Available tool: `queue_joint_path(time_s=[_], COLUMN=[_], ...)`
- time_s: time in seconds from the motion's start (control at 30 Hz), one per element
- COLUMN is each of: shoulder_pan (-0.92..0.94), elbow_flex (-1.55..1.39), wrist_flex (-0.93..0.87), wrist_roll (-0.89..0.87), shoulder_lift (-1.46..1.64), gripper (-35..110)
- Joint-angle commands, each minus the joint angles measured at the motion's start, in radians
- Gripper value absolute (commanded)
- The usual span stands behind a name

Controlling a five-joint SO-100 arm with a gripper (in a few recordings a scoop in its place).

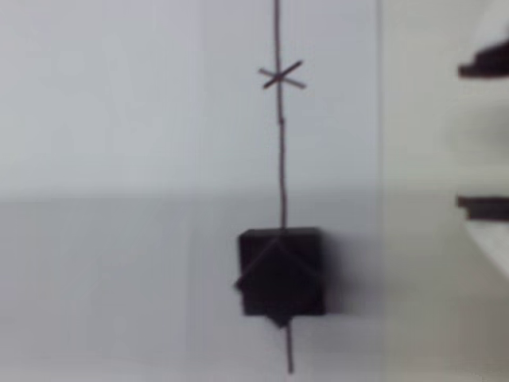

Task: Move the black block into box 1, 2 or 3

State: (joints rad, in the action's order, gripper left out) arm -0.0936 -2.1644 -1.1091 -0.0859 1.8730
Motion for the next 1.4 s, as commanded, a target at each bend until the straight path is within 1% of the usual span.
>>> queue_joint_path(time_s=[0.0,0.3,0.87,1.13,1.37], shoulder_pan=[-0.049,-0.097,-0.187,-0.181,-0.163], elbow_flex=[0.130,0.183,0.272,0.345,0.353], wrist_flex=[-0.003,-0.003,0.015,0.044,0.083], wrist_roll=[-0.032,-0.018,-0.032,-0.025,-0.006], shoulder_lift=[-0.044,-0.120,-0.252,-0.333,-0.374], gripper=[17,22,25,27,28])
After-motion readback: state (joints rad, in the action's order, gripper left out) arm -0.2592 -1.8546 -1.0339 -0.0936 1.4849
